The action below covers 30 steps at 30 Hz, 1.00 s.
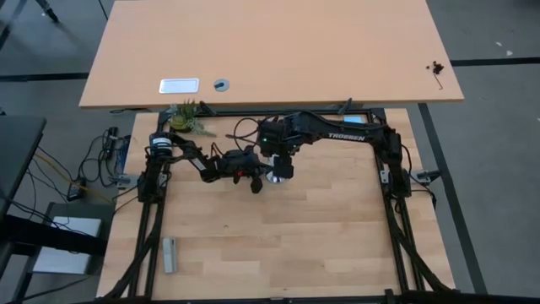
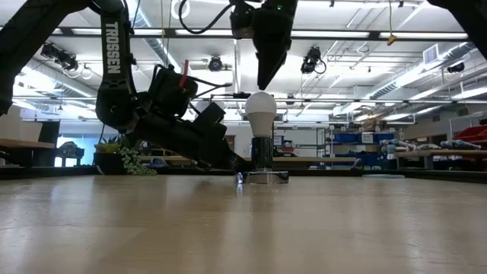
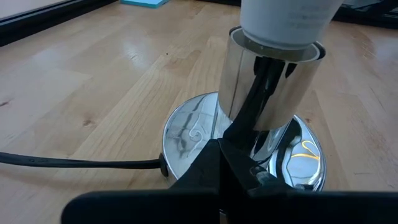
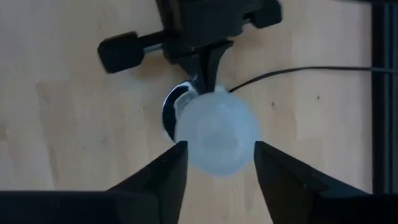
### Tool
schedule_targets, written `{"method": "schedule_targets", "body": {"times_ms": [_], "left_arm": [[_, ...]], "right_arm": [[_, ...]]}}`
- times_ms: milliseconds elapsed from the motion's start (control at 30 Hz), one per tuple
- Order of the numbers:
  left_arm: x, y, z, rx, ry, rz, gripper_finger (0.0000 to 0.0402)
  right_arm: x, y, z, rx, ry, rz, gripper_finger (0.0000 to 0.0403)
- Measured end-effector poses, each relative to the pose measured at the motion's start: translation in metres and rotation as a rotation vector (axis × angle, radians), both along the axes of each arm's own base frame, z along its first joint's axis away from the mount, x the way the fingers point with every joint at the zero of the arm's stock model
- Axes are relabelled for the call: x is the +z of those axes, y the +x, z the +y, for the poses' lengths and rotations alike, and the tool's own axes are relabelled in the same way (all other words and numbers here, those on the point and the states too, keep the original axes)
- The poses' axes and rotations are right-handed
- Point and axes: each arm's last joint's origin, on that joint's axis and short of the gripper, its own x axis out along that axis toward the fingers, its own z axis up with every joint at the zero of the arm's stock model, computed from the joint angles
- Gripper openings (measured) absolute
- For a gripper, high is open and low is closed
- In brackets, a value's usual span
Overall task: Screw lightbulb
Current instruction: Insert the white lightbulb into the silver lamp
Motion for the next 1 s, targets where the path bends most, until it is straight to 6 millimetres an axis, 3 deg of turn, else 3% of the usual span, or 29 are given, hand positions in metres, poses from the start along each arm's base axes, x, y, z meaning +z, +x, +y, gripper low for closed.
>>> {"method": "schedule_targets", "body": {"times_ms": [367, 533, 1000], "left_arm": [[0.000, 0.000, 0.000, -0.001, 0.002, 0.000, 0.0000], [0.000, 0.000, 0.000, -0.001, 0.002, 0.000, 0.0000], [0.000, 0.000, 0.000, -0.001, 0.002, 0.001, 0.0000]], "right_arm": [[-0.005, -0.002, -0.032, 0.003, 0.173, -0.073, 0.0216], [-0.016, -0.001, -0.034, 0.000, 0.198, -0.068, 0.0218], [-0.018, -0.003, -0.033, -0.017, 0.211, -0.042, 0.0221]]}}
